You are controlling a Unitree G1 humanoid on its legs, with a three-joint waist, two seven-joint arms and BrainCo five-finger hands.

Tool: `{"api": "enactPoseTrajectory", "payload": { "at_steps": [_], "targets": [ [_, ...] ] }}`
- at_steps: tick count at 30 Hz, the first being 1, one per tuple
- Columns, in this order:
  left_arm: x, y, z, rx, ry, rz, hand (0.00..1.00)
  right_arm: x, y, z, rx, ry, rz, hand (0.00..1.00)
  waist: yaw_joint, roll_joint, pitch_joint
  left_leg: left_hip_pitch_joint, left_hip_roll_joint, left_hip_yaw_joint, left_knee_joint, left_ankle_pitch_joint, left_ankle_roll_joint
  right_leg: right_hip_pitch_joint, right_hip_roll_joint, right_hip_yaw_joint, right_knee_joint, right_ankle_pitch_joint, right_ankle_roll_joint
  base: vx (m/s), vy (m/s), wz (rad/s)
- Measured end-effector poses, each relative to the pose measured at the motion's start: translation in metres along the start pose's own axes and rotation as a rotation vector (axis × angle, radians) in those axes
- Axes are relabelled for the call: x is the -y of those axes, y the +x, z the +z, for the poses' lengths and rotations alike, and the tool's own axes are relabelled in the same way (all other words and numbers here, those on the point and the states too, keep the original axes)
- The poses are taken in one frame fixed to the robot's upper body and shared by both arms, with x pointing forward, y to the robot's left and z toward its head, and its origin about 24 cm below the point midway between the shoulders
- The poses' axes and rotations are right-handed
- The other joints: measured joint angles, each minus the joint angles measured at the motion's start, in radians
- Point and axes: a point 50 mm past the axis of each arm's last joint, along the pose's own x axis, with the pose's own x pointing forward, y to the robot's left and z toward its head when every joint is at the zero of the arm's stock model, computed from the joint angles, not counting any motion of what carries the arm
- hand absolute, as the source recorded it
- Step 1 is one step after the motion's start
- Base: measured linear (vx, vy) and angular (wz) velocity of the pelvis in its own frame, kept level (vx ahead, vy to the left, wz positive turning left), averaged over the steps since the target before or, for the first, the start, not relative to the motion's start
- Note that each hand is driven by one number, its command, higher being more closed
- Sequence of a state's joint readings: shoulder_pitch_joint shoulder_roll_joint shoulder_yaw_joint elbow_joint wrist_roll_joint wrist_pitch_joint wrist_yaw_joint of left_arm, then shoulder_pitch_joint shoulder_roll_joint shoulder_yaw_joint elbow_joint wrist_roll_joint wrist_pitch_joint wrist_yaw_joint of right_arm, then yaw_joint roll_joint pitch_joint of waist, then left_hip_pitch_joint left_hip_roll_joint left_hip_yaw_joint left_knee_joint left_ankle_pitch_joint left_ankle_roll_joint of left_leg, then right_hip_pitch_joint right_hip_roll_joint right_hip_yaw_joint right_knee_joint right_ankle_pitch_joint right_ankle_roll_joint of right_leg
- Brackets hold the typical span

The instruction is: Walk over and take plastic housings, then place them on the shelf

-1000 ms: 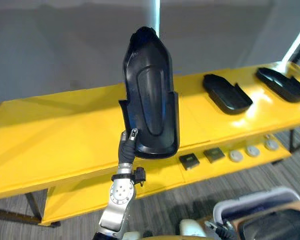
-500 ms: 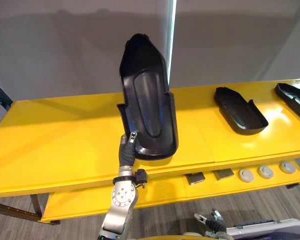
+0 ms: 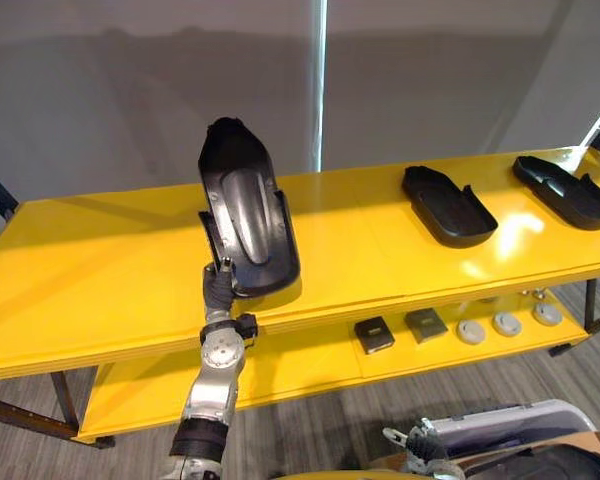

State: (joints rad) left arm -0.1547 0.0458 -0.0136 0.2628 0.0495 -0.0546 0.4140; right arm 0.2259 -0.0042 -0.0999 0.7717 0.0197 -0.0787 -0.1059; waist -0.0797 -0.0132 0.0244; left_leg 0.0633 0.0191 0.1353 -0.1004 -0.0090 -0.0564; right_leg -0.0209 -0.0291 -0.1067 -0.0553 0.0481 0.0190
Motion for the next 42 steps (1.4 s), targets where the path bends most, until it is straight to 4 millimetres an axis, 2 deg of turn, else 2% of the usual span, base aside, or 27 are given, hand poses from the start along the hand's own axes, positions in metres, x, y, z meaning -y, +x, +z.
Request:
{"api": "enactPoseTrajectory", "payload": {
  "at_steps": [3,8,12,13,18,37,42],
  "targets": [
    [-0.001,0.011,-0.005,-0.046,0.000,0.019,1.00,-0.001,0.001,0.002,0.006,-0.009,0.005,0.00,-0.018,-0.005,0.001,-0.002,0.000,0.001,0.000,0.000,0.000,0.003,0.003,0.003,-0.017,0.008,0.005,-0.01,-0.015,-0.09],
    [0.000,0.027,-0.007,-0.091,0.028,0.017,1.00,-0.001,0.001,0.002,0.007,-0.018,0.006,0.00,-0.020,-0.013,0.001,-0.002,0.001,0.002,0.001,0.018,0.006,0.001,0.012,0.028,-0.021,0.038,0.004,0.05,0.002,-0.17],
    [0.002,0.039,-0.001,-0.093,0.045,0.015,1.00,-0.001,0.002,0.004,0.011,-0.026,0.008,0.00,-0.028,-0.017,0.003,-0.002,-0.001,0.002,0.006,0.025,0.017,0.007,0.013,0.029,-0.035,0.049,-0.011,0.08,0.021,-0.05],
    [0.002,0.043,0.003,-0.086,0.049,0.017,0.00,-0.001,0.002,0.004,0.010,-0.029,0.009,0.00,-0.030,-0.018,0.005,0.000,-0.001,0.000,0.007,0.025,0.017,0.009,0.013,0.031,-0.037,0.049,-0.011,0.06,0.019,-0.05],
    [-0.006,0.052,0.008,-0.084,0.050,0.050,0.00,-0.007,0.003,0.008,0.019,-0.046,0.040,0.00,-0.045,-0.026,0.018,0.010,-0.001,-0.001,0.007,0.025,0.018,0.016,0.014,0.038,-0.039,0.049,-0.011,0.00,0.011,-0.04],
    [-0.012,0.057,0.009,-0.117,-0.035,0.153,0.00,-0.011,0.004,0.010,0.025,-0.058,0.059,0.00,-0.044,-0.028,0.028,0.010,-0.001,-0.001,-0.001,0.019,0.015,0.015,0.015,0.047,-0.043,0.052,-0.005,-0.05,0.002,-0.01],
    [-0.008,0.056,0.013,-0.113,-0.081,0.155,0.00,-0.011,0.005,0.009,0.016,-0.060,0.055,0.00,-0.044,-0.029,0.028,0.010,-0.002,-0.008,0.004,0.022,0.020,0.018,0.013,0.038,-0.043,0.053,-0.008,0.00,0.000,0.03]
  ]
}}
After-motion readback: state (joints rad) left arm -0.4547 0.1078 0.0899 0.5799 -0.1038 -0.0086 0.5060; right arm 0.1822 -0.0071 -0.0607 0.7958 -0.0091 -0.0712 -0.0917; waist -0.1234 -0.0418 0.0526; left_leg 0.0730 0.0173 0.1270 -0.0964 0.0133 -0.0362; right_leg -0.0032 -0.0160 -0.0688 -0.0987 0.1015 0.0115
